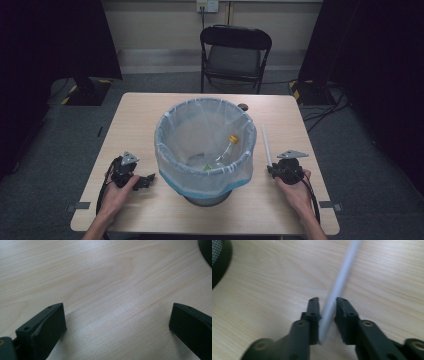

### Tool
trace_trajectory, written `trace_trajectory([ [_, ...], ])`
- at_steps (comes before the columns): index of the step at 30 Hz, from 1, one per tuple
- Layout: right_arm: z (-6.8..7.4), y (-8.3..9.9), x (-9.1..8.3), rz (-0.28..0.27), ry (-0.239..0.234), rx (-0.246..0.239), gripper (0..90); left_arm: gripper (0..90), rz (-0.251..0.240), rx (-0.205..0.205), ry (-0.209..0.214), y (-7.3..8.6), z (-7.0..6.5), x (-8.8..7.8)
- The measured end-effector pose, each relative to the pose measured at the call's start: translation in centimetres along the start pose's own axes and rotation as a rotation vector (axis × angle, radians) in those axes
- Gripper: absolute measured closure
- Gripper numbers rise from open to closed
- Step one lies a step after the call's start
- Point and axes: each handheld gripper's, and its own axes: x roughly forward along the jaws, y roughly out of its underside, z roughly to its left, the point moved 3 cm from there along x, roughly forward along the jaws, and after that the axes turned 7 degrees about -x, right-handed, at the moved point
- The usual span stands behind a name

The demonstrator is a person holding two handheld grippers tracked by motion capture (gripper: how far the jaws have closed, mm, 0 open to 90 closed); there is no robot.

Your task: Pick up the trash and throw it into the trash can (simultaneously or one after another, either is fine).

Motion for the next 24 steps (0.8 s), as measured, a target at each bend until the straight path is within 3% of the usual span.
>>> trace_trajectory([
  [7, 0.11, -0.09, 0.01, 0.005, -0.011, 0.022, 80.3, 0.3, 0.000, 0.000, 0.000, 0.00, 0.00, 0.00],
  [24, -0.07, -0.33, 0.00, 0.030, -0.026, 0.021, 81.3, 0.3, 0.000, 0.000, 0.000, 0.00, 0.00, 0.00],
])
